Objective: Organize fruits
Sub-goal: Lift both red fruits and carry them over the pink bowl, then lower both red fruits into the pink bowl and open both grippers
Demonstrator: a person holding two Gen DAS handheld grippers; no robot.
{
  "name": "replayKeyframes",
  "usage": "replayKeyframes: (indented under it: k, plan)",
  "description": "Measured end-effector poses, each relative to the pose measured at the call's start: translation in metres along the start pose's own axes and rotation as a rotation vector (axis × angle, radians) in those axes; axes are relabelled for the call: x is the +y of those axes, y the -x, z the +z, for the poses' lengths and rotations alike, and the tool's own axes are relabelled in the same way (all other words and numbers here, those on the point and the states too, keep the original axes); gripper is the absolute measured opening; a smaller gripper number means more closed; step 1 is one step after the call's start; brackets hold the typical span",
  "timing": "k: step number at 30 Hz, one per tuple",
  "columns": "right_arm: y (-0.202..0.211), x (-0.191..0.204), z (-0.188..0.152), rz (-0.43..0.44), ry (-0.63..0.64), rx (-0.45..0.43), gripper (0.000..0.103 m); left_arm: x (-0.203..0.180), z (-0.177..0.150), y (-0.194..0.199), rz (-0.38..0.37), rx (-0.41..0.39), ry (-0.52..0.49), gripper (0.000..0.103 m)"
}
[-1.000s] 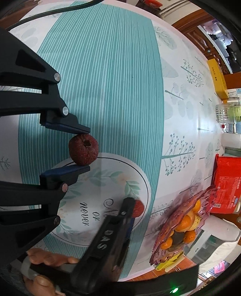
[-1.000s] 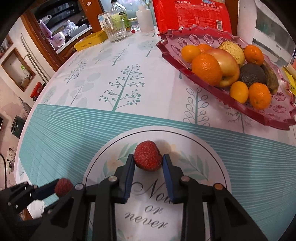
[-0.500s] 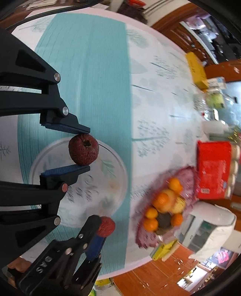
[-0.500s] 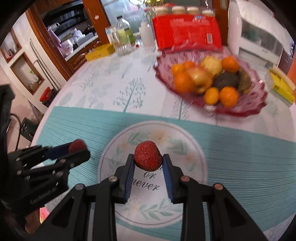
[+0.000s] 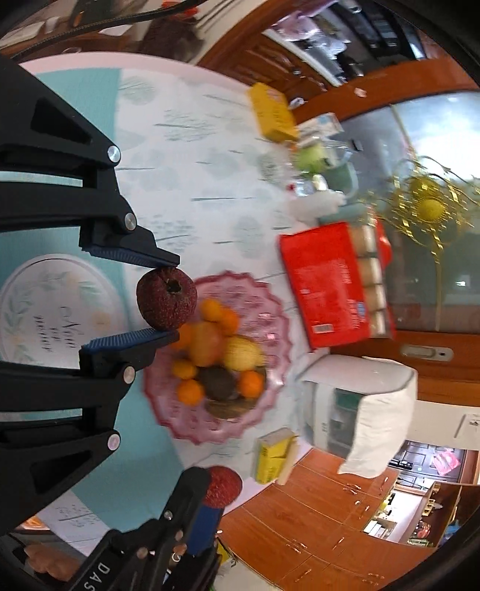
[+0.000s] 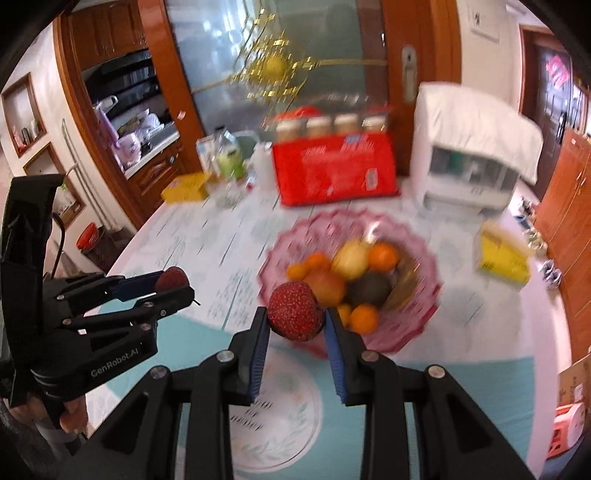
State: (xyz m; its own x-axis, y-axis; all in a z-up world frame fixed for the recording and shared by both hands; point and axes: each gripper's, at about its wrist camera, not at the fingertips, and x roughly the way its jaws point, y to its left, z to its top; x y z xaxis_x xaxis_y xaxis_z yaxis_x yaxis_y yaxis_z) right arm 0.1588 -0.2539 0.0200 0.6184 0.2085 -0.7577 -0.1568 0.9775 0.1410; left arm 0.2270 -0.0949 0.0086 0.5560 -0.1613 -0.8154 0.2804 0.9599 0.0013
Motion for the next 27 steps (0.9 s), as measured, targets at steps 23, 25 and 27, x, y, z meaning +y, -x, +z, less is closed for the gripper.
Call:
replayKeyframes:
  k: [23, 25, 27]
  plan:
    - [-0.122, -0.092, 0.057, -0.065, -0.122, 0.079, 0.031, -0.05, 0.069, -0.163, 0.029, 0.154, -0.081, 0.032]
    - [-0.133, -0.094, 0.055, -0.061, -0.124, 0.098, 0.031, -0.05, 0.068, -0.174, 0.037, 0.172, -0.083, 0.032]
    - [-0.144, -0.095, 0.052, -0.057, -0.123, 0.117, 0.031, -0.049, 0.066, -0.183, 0.042, 0.186, -0.085, 0.032]
